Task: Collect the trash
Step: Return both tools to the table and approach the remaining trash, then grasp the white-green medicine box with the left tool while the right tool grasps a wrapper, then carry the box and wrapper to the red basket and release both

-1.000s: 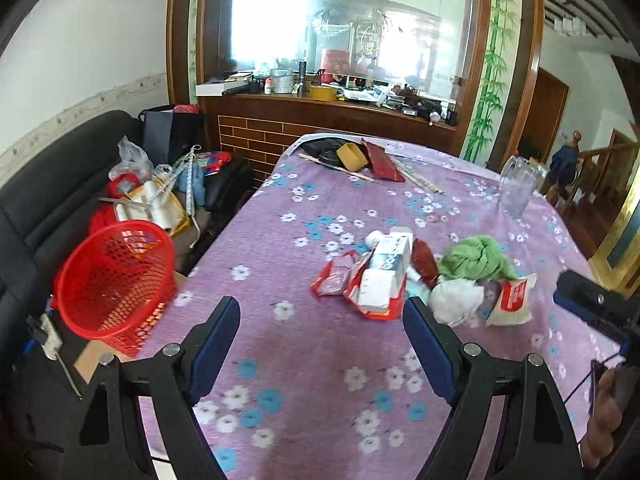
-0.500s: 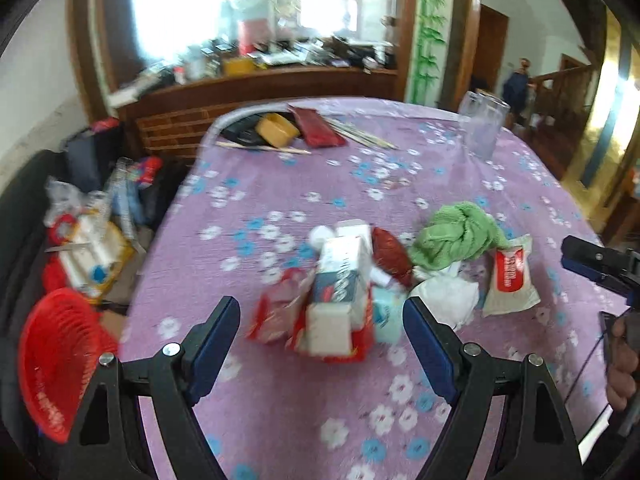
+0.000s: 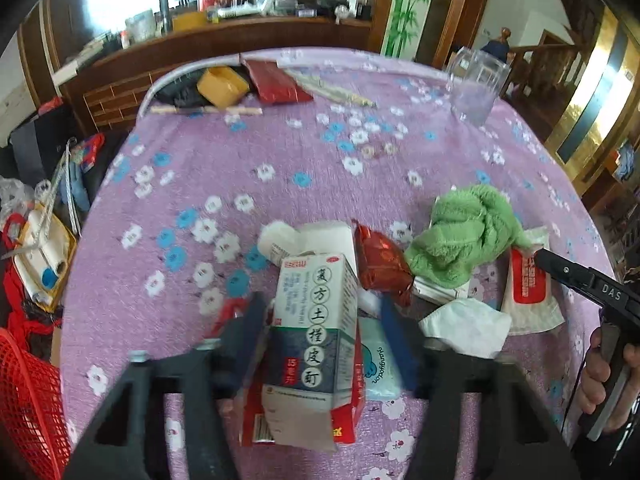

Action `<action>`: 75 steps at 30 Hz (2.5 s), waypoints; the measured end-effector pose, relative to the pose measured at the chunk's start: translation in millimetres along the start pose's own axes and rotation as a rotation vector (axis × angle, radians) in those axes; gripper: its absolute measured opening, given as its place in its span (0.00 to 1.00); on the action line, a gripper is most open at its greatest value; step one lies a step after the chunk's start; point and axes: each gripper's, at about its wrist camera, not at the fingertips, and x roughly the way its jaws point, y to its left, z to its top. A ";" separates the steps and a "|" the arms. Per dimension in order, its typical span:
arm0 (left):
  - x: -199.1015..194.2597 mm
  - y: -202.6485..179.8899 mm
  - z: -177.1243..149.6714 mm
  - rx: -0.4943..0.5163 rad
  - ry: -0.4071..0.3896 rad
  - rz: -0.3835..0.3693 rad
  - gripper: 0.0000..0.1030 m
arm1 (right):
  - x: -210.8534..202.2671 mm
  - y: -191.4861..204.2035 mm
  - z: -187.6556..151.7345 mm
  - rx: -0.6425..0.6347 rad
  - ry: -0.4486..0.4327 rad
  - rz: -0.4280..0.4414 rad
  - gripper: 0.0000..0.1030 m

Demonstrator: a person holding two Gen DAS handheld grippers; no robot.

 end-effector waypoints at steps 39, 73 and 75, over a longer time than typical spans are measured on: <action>-110.3 -45.1 -116.6 -0.090 -0.174 0.079 0.36 | -105.9 88.3 -62.8 -0.256 -0.148 0.130 0.20; -216.6 99.3 -164.2 -0.339 -0.356 0.261 0.36 | -76.7 281.5 -99.7 -0.580 -0.095 0.311 0.20; -219.3 110.1 -164.8 -0.356 -0.360 0.265 0.36 | -74.7 291.2 -101.8 -0.596 -0.090 0.318 0.20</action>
